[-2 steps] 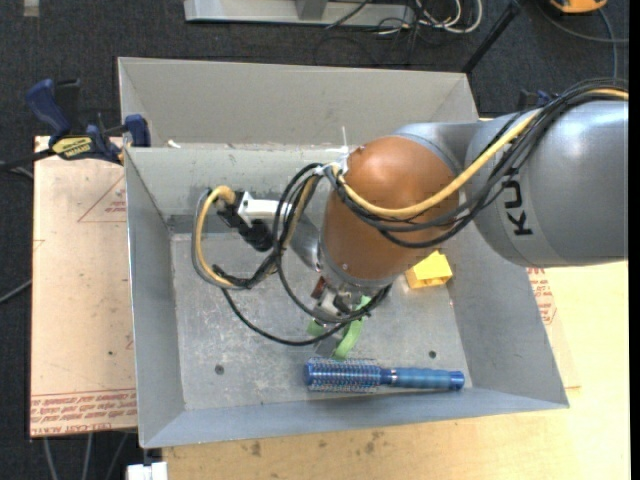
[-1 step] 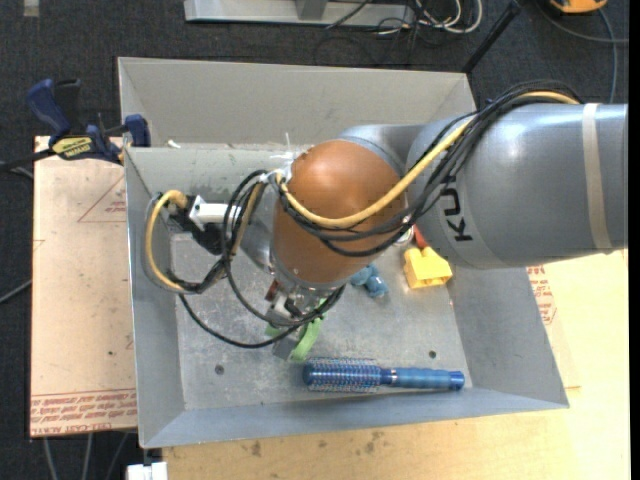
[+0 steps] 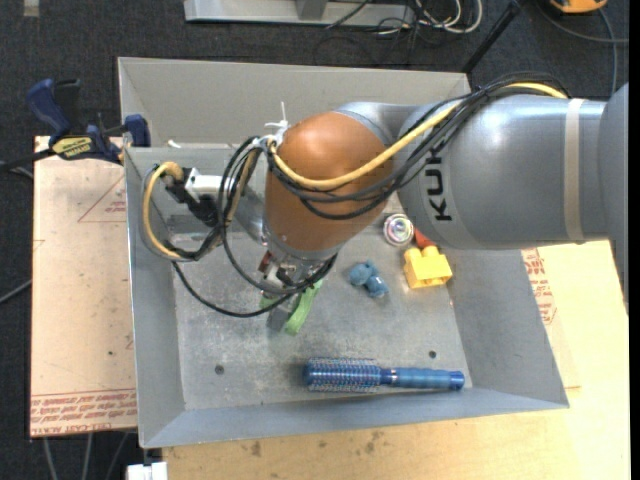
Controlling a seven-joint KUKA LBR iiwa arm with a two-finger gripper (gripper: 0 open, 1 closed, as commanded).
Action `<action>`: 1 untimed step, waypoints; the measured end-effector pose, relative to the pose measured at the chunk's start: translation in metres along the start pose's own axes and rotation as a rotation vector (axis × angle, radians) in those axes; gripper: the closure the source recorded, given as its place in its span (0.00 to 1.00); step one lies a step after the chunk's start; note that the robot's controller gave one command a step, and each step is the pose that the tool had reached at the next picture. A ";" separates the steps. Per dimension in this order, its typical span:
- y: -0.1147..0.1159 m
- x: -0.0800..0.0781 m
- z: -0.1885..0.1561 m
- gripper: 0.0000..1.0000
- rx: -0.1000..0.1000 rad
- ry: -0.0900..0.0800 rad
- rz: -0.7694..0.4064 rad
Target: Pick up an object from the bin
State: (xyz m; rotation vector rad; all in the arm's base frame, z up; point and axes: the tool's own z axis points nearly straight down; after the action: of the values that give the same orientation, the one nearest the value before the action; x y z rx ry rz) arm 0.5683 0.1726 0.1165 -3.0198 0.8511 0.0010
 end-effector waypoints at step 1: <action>-0.030 -0.014 0.045 1.00 -0.002 0.002 -0.004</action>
Offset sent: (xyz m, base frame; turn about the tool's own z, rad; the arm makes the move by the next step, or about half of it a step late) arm 0.0025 0.0296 -0.0465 -0.0030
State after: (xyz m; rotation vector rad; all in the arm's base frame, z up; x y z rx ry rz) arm 0.5717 0.2060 0.0715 -3.0239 0.8455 -0.0010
